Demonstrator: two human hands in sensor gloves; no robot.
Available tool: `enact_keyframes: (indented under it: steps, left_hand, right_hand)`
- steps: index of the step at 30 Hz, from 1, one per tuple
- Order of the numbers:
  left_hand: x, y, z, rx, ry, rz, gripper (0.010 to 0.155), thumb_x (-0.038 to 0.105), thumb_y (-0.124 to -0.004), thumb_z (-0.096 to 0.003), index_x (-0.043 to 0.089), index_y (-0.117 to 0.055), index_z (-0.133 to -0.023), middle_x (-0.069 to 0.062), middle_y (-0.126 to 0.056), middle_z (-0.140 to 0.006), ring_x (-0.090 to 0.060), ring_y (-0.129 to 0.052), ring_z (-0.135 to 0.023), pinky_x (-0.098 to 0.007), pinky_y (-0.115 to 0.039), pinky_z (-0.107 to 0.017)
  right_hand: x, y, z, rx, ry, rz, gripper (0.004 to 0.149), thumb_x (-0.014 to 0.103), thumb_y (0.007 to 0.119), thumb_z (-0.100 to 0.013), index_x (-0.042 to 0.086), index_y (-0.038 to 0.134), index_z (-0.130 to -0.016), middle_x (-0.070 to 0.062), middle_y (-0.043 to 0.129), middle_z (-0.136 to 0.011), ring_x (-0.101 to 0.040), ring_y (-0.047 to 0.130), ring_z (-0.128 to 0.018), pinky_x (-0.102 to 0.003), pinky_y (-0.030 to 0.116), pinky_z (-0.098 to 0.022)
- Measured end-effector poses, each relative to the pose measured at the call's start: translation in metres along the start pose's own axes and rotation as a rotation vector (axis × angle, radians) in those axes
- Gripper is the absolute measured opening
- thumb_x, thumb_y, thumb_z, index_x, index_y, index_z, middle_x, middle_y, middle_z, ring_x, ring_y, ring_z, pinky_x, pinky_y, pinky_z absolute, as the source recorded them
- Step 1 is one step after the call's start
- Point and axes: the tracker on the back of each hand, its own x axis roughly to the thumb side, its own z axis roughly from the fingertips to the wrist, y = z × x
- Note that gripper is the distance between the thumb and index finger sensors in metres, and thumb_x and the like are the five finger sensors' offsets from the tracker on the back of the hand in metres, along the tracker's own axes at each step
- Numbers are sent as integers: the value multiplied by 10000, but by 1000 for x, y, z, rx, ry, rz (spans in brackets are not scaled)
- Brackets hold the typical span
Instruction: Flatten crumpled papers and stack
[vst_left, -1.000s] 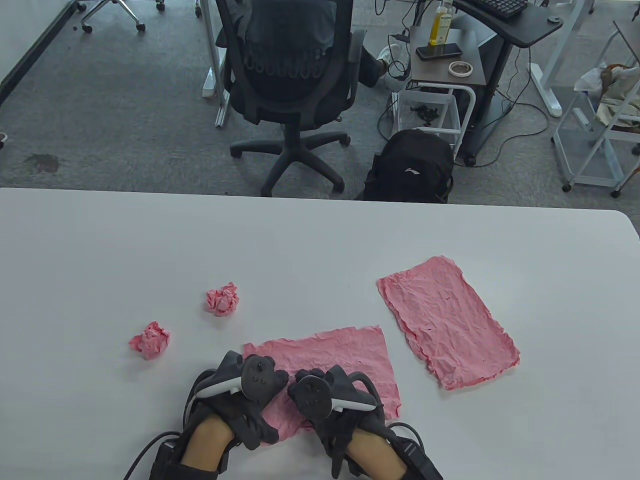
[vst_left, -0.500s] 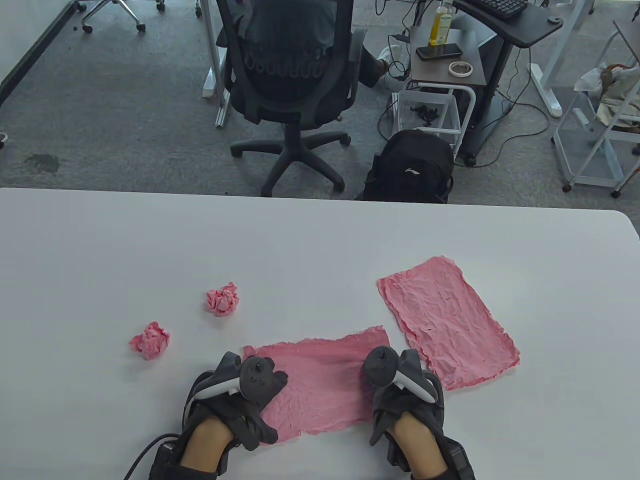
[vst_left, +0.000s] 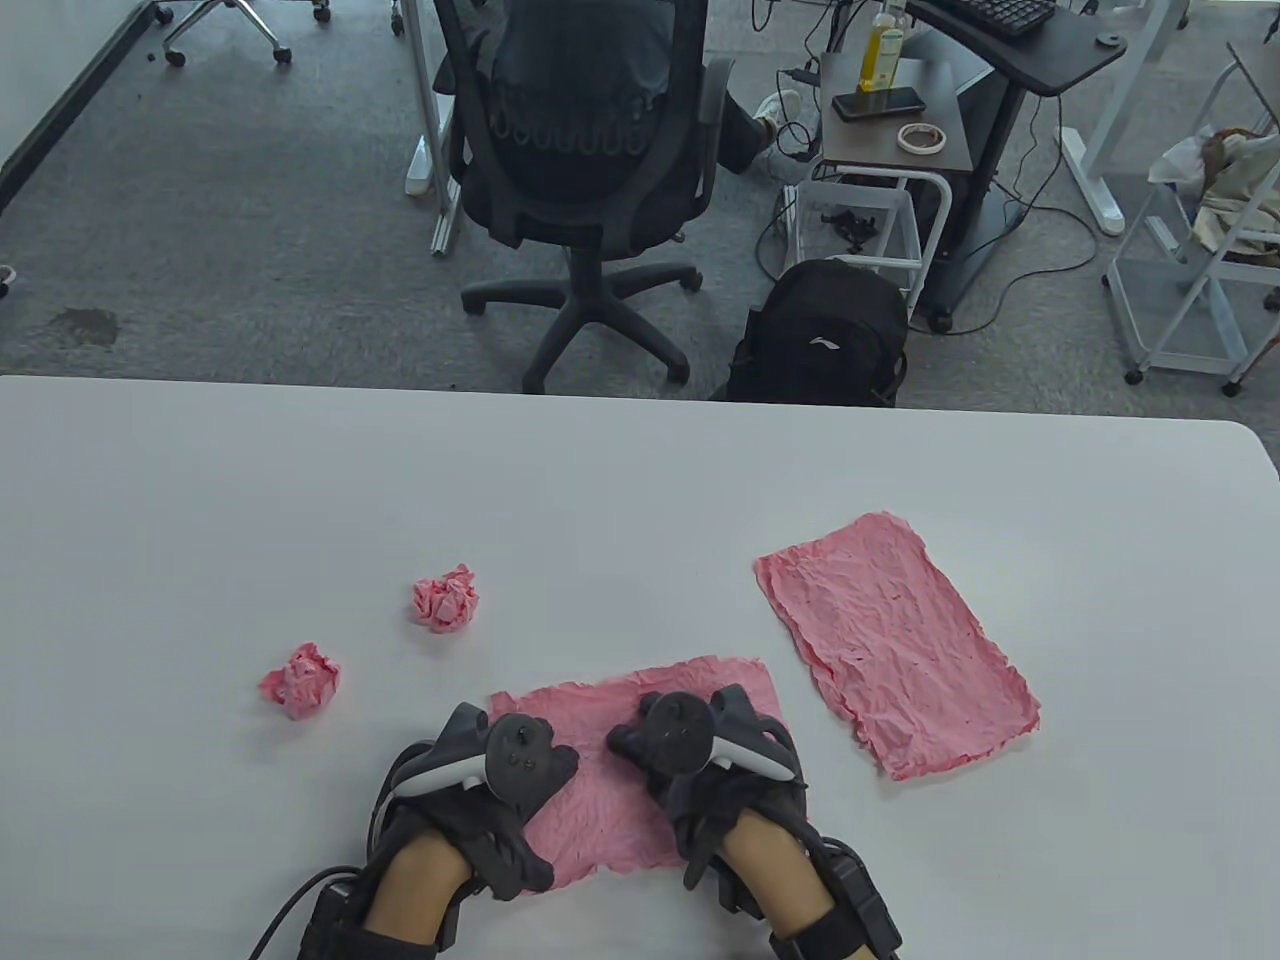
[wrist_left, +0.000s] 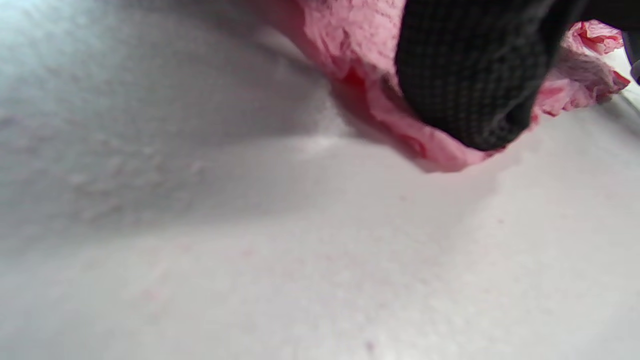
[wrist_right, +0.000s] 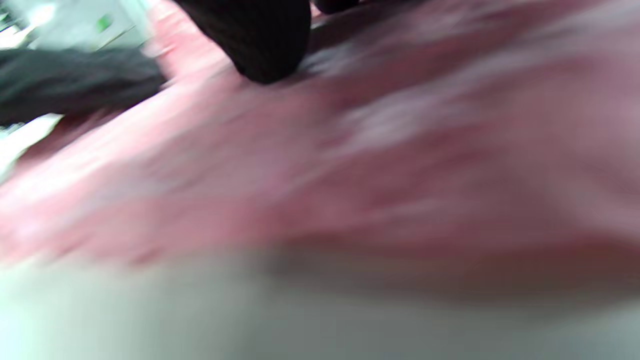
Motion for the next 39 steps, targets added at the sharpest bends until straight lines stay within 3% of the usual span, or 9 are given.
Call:
enact_keyframes:
  steps: [5,9,15,17,23,31,34,37,39]
  left_hand:
    - [-1,-1,0,8,-1,16,1053,558,-928,-352,301,-259,-1123,-53,-58,-1122,-371,-41,-1095,-637,-184,-748]
    - [-1,-1,0,11,-4,26,1044,549,-930,-356,300,-268,-1124,-48,-63,-1122,-367,-44,-1095,-634,-182,-747]
    - [-1,-1,0,10,-3,17,1044,546,-935,-355,292,-275,-1123,-82,-74,-1121,-380,-59,-1093,-637,-197,-749]
    - [-2,-1,1,14,-6,21,1046,548,-934,-355,294,-273,-1124,-58,-71,-1122,-378,-53,-1093,-635,-191,-748]
    - [-3,-3,0,-17,0,41,1043,545,-924,-369,305,-245,-1125,-43,-37,-1121,-361,-15,-1094,-624,-156,-753]
    - [-3,-3,0,-7,-2,39,1042,544,-923,-369,309,-245,-1125,-42,-35,-1122,-361,-12,-1094,-629,-154,-750]
    - [-3,-2,0,-5,-8,46,1038,535,-929,-371,301,-256,-1126,-47,-42,-1123,-365,-17,-1094,-632,-154,-749]
    - [-4,1,2,-2,-13,42,1012,505,-944,-373,285,-308,-1128,-54,-85,-1132,-376,-61,-1103,-637,-192,-756]
    - [-5,1,3,-4,-17,41,1010,503,-947,-373,276,-316,-1128,-80,-91,-1132,-381,-68,-1104,-639,-200,-757]
  right_hand:
    - [-51,-18,7,-51,179,-121,584,228,682,-495,280,452,-1029,-101,213,-1118,-402,191,-1000,-570,290,-671]
    - [-59,-22,13,-64,244,-99,589,233,679,-498,257,433,-1033,-125,212,-1115,-427,198,-995,-601,304,-666]
    - [-2,-7,30,-104,-43,-41,613,225,699,-498,255,423,-1044,-210,222,-1109,-514,228,-978,-642,339,-658]
    - [34,10,30,28,-162,70,609,230,693,-499,252,426,-1045,-194,205,-1113,-503,214,-985,-637,334,-665]
    - [27,18,25,184,-110,31,649,217,690,-495,270,343,-1041,-114,99,-1099,-413,95,-982,-551,273,-670]
    - [-45,-12,42,65,169,-125,678,165,762,-468,240,398,-1035,-121,159,-1103,-409,143,-988,-554,320,-659]
    - [-49,-25,47,-167,131,-103,618,223,777,-469,173,516,-1026,-251,480,-1073,-515,456,-939,-619,529,-595]
    - [-48,-44,54,-495,277,-1,509,240,800,-462,32,727,-921,-226,938,-721,-503,892,-620,-589,726,-416]
    - [-45,-48,51,-499,344,116,496,288,819,-460,46,777,-891,-190,958,-665,-476,912,-592,-574,735,-407]
